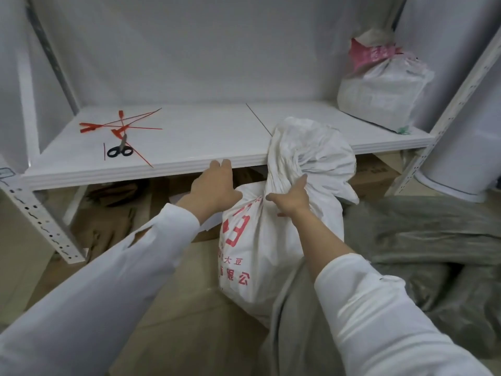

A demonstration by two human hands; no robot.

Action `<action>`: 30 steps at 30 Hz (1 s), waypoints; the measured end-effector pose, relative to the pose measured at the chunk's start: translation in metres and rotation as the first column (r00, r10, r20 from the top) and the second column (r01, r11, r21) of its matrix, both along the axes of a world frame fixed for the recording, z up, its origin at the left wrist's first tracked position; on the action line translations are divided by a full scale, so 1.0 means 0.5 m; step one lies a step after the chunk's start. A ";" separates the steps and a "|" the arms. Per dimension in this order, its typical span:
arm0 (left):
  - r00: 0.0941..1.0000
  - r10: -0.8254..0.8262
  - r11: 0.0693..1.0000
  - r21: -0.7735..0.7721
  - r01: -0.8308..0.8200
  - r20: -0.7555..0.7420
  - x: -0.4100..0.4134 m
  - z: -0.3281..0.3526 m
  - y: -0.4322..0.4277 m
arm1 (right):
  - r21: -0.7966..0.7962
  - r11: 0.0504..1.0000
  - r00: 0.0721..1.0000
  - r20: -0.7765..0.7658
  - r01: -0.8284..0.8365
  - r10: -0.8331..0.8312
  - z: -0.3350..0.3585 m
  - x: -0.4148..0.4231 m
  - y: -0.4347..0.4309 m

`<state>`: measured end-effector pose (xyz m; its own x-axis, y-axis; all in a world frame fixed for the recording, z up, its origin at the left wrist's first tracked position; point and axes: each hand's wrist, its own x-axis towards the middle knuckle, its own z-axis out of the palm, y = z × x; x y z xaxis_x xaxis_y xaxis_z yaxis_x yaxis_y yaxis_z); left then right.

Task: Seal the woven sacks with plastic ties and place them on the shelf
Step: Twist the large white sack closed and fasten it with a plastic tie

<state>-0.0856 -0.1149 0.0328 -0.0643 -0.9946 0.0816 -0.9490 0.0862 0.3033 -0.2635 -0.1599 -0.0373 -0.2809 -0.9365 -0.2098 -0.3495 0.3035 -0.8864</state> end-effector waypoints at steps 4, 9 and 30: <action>0.999 0.005 1.000 0.031 -0.004 -0.041 -0.023 -0.008 -0.017 | 0.062 0.997 0.997 0.072 -0.043 0.038 -0.006 0.003 -0.003; 1.000 0.011 0.997 0.076 -0.009 -0.026 -0.038 -0.009 -0.021 | 0.124 0.986 0.981 -0.147 -0.110 0.128 -0.010 0.010 0.000; 0.755 0.298 0.941 0.313 -0.129 -0.584 0.118 -0.036 0.044 | -0.295 0.953 0.908 0.378 -0.070 0.183 0.054 0.201 0.079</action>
<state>-0.0265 -0.0928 0.0148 0.1327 -0.9681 -0.2124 -0.5324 -0.2504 0.8086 -0.1630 -0.1202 -0.0102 -0.1030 -0.9946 -0.0139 0.0285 0.0110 -0.9995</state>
